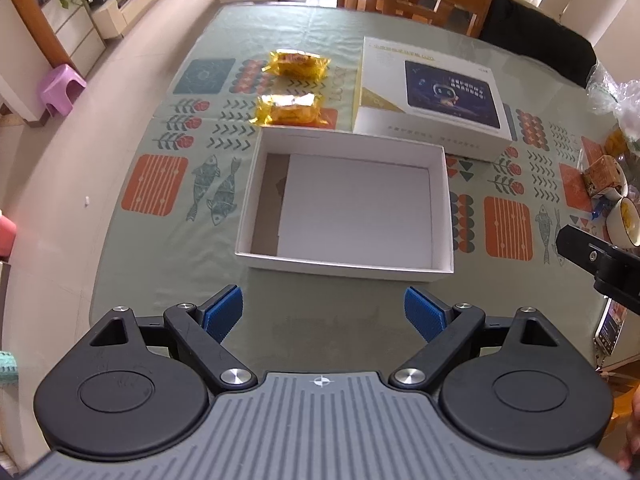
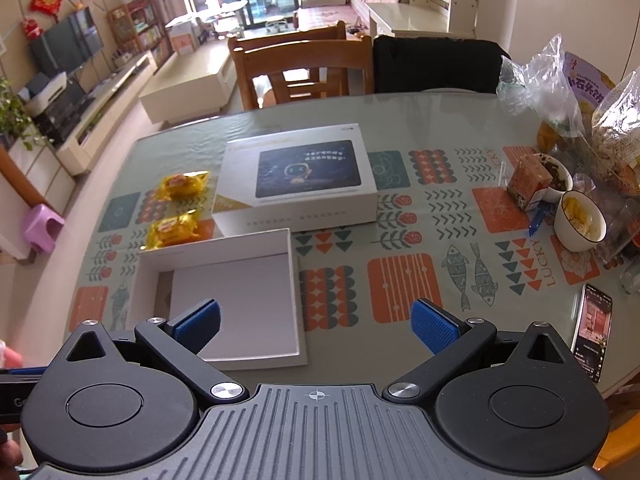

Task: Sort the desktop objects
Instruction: 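Move the left tool toward the two yellow bread packets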

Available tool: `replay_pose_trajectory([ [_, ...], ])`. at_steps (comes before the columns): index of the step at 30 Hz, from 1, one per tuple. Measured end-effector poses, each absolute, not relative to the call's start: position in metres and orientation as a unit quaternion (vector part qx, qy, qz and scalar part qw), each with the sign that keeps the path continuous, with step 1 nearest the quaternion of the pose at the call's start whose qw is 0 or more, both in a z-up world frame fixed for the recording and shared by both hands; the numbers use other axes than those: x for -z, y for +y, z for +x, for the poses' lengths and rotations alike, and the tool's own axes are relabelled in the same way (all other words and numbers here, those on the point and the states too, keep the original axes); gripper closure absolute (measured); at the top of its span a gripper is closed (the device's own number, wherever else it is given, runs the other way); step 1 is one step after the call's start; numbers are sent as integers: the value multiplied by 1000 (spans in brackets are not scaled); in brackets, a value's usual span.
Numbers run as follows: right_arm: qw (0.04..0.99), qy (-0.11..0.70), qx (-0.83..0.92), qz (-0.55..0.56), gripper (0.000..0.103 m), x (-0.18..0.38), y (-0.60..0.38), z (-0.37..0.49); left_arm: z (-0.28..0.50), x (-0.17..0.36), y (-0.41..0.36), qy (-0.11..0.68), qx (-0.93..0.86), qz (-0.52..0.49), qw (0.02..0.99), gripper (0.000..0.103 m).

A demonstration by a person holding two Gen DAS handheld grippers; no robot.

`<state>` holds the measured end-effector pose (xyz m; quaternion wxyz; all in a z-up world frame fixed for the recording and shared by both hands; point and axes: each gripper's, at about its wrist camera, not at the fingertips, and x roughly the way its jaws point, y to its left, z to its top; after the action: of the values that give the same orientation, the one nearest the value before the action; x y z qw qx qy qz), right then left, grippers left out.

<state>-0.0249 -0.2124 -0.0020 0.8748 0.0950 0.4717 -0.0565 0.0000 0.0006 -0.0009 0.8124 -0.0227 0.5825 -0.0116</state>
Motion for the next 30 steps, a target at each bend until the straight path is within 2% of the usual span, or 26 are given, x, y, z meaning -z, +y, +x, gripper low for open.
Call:
replay_pose_trajectory([
  [8, 865, 488, 46, 106, 0, 6, -228, -13, 3, 17, -24, 614, -17, -14, 789, 0],
  [30, 871, 480, 48, 97, 0, 14, -239, 18, 39, 14, -37, 597, -7, -19, 802, 0],
])
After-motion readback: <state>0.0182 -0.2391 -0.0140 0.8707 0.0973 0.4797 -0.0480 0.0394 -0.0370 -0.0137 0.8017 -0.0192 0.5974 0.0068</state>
